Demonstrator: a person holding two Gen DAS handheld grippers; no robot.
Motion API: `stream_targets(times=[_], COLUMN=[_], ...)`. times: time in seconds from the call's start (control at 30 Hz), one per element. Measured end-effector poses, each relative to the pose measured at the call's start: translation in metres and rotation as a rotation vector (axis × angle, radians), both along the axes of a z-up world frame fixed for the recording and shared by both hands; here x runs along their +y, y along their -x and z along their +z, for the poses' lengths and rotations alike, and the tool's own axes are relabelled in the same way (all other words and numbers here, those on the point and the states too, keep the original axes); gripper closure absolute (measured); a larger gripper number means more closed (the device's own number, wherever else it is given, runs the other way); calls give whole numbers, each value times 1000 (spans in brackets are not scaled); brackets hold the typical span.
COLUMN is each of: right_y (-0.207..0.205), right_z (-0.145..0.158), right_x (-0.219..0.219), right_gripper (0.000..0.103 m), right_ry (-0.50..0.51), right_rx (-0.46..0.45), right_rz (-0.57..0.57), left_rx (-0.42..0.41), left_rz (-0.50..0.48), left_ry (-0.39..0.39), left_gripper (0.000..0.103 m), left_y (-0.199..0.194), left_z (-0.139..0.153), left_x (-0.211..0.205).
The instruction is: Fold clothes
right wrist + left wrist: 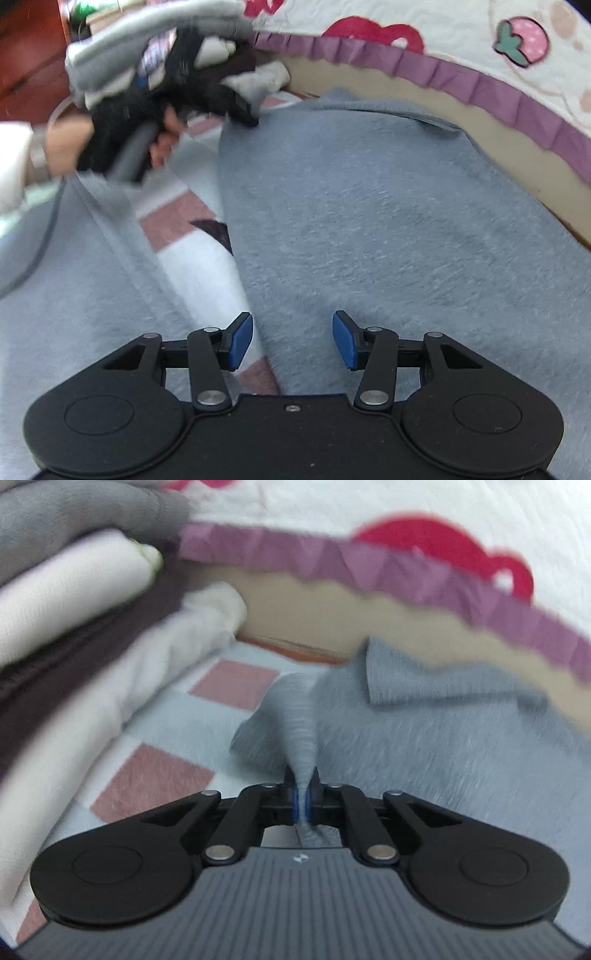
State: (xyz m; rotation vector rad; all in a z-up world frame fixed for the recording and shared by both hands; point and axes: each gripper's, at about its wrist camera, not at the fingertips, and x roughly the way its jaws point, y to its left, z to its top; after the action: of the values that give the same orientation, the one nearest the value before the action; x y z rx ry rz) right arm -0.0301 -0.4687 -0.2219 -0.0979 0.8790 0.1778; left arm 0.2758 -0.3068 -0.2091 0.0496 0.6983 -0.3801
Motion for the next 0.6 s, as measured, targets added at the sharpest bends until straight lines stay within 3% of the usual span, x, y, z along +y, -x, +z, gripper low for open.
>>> stream_targets(times=[0.03,0.07,0.1,0.13,0.17,0.27,0.33,0.43,0.47,0.53,0.6], right_y=[1,2,2,1,-1,6,16,22,20,16,16], right_z=[-1,-1,-1,-1,1,22,36,31,25,14,9], right_x=[6,10,10,9,6,-7,-14,-15,-14,-9,-7], right_gripper=[38,39,49,94,97,98,98,98,98,97,96], right_ry=[76,152,173,174,172,42,-43,-101,-102,-85,-99], right_rx=[-26,-60,-65,-60,-54,-78,-104,-81,-58,-13,0], right_rz=[15,27,30,30,25,-2,-7,27,37,57,57], left_rx=[-36,-67,-94,-121,-145,-192,-180,-44,12,93,73], left_rz=[12,18,20,21,21,26,50,91,92,91,122], left_ry=[-1,2,9,16,23,31,46,20,-17,-165,-216], left_gripper=[100,100,100,100,100,100,100,100,99,92,86], left_y=[4,9,15,20,25,42,50,44,41,37,43], left_z=[11,20,28,35,43,64,69,43,32,11,13], left_x=[3,6,9,12,15,25,40,56,57,53,55])
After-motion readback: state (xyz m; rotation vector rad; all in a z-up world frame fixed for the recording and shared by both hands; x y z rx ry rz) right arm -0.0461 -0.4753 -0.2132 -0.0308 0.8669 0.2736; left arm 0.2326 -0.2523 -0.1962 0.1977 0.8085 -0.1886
